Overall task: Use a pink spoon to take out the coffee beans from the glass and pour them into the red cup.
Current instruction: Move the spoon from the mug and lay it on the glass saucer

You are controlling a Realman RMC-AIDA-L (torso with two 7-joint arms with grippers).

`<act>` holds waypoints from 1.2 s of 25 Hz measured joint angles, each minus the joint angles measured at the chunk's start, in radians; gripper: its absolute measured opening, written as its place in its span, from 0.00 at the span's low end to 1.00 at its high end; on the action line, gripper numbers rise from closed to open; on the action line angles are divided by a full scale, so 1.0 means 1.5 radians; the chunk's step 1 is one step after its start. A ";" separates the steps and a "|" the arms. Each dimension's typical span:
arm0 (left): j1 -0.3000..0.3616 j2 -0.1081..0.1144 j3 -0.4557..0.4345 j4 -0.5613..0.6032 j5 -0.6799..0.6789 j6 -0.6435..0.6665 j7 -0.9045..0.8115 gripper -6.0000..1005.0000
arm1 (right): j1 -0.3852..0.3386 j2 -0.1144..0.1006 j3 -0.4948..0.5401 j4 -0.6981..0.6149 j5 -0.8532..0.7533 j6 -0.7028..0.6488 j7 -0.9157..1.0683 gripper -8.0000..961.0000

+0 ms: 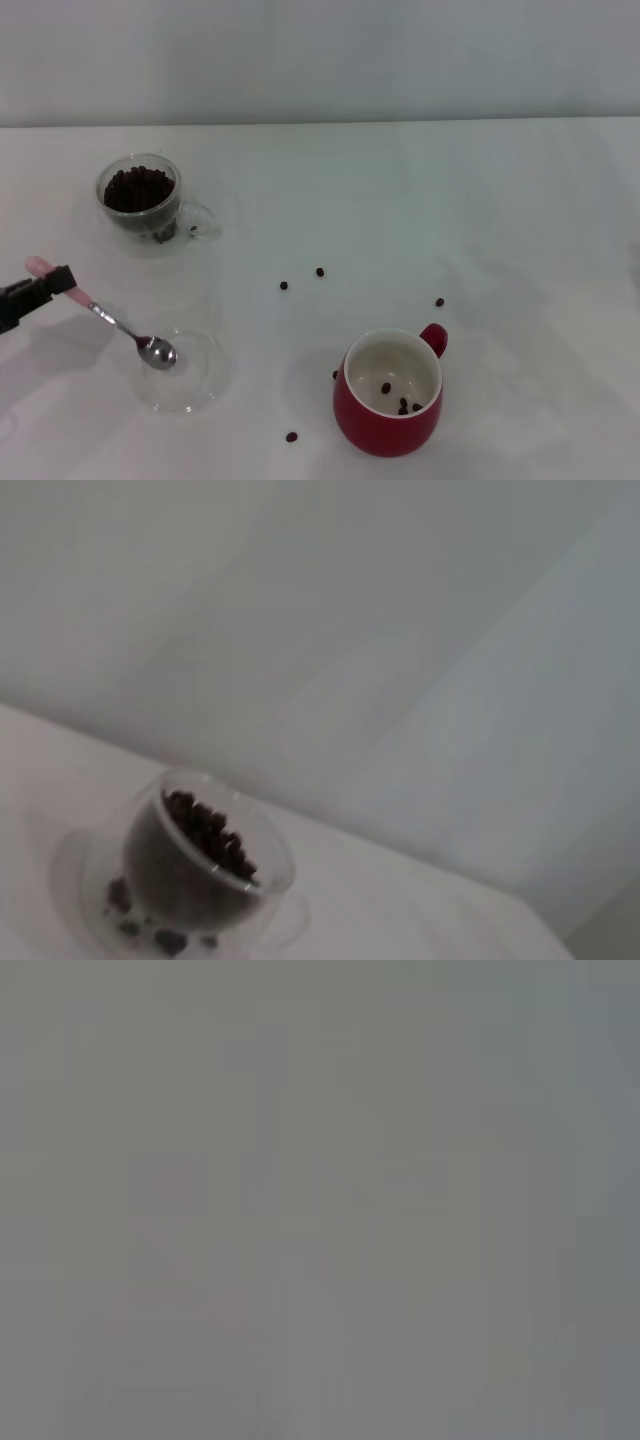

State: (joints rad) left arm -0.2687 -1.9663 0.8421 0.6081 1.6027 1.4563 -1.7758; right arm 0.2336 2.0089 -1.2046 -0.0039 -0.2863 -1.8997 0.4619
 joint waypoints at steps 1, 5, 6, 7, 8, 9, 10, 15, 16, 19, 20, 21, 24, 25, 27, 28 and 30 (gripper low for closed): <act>-0.003 0.001 0.000 -0.004 0.007 -0.004 0.000 0.14 | 0.000 0.000 0.000 0.000 0.004 0.002 0.005 0.40; -0.017 0.001 0.000 -0.015 0.029 -0.014 0.000 0.14 | -0.002 -0.001 0.001 0.000 0.007 0.003 0.009 0.40; -0.020 0.000 0.000 -0.017 0.032 -0.014 -0.001 0.14 | -0.003 -0.001 0.001 0.000 0.007 0.003 0.009 0.40; -0.024 0.000 0.000 -0.019 0.037 -0.015 -0.001 0.14 | -0.003 -0.001 0.002 0.000 0.007 0.003 0.009 0.40; -0.025 -0.001 0.000 -0.020 0.039 -0.016 -0.001 0.14 | -0.004 -0.001 0.004 0.000 0.007 0.003 0.009 0.40; -0.028 -0.002 0.001 -0.021 0.042 -0.019 -0.001 0.14 | -0.004 -0.001 0.005 0.000 0.007 0.004 0.009 0.40; -0.030 -0.003 0.003 -0.021 0.046 -0.025 -0.001 0.14 | -0.004 -0.001 0.006 0.000 0.007 0.004 0.009 0.40; -0.044 -0.016 0.004 -0.030 0.070 -0.035 0.000 0.14 | -0.004 -0.001 0.006 0.000 0.007 0.005 0.010 0.40; -0.045 -0.017 0.004 -0.032 0.072 -0.036 0.000 0.14 | -0.004 -0.001 0.006 0.000 0.007 0.005 0.010 0.40; -0.051 -0.026 0.004 -0.036 0.078 -0.043 0.009 0.14 | -0.004 -0.001 0.006 -0.003 0.007 0.006 0.010 0.40; -0.052 -0.028 0.004 -0.036 0.078 -0.043 0.011 0.14 | -0.004 -0.001 0.006 -0.003 0.007 0.006 0.010 0.40; -0.053 -0.028 0.004 -0.036 0.078 -0.044 0.012 0.14 | -0.004 -0.001 0.006 -0.004 0.007 0.007 0.010 0.40; -0.055 -0.029 0.005 -0.036 0.079 -0.049 0.013 0.14 | -0.003 -0.001 0.005 -0.005 0.007 0.008 0.010 0.40; -0.055 -0.029 0.005 -0.036 0.080 -0.052 0.012 0.15 | -0.003 -0.001 0.005 -0.005 0.007 0.008 0.010 0.40; -0.055 -0.029 0.005 -0.036 0.083 -0.058 0.012 0.15 | -0.002 -0.001 0.005 -0.005 0.007 0.011 0.010 0.40; -0.055 -0.029 0.004 -0.036 0.085 -0.061 0.011 0.15 | -0.001 -0.001 0.005 -0.005 0.007 0.013 0.010 0.40; -0.055 -0.029 0.002 -0.036 0.088 -0.066 0.011 0.15 | 0.000 -0.002 0.005 -0.006 0.007 0.014 0.010 0.40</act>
State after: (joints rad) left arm -0.3513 -2.0095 0.8457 0.5544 1.7345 1.3572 -1.7591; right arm 0.2336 2.0065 -1.1965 -0.0124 -0.2762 -1.8782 0.4771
